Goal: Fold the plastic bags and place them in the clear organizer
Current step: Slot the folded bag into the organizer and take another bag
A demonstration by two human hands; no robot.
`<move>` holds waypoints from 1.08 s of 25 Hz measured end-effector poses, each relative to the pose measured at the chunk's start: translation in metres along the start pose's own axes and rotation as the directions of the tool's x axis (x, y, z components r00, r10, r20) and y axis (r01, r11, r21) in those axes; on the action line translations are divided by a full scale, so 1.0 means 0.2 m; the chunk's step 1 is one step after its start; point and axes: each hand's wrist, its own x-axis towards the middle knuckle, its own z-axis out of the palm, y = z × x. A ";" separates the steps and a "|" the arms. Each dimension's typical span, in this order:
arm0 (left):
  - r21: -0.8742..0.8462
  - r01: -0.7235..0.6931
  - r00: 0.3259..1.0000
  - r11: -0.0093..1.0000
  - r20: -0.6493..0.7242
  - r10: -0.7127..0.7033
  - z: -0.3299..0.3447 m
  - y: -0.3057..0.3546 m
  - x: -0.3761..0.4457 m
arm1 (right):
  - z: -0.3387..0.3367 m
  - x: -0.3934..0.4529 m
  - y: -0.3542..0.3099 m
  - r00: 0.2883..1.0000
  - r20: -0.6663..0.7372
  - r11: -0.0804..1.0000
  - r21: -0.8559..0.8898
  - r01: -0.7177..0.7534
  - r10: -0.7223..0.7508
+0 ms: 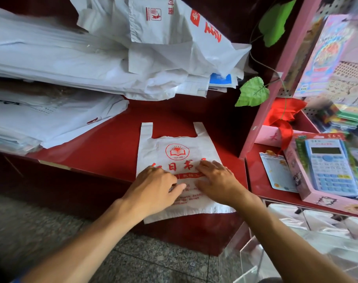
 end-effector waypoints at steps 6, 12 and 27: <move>0.029 0.122 0.948 0.992 0.292 -0.125 0.06 -0.02 0.01 | -0.05 -0.07 -0.02 0.979 -0.121 0.975 0.131 0.181 -0.166; 0.034 -0.024 0.994 0.999 0.111 0.020 0.08 -0.14 -0.03 | -0.02 -0.08 0.00 0.970 0.054 0.962 -0.130 0.240 -0.235; -0.525 0.295 0.935 0.799 -0.015 -0.355 0.01 -0.48 -0.13 | -0.07 -0.10 0.16 0.986 -0.165 0.786 0.611 0.098 0.006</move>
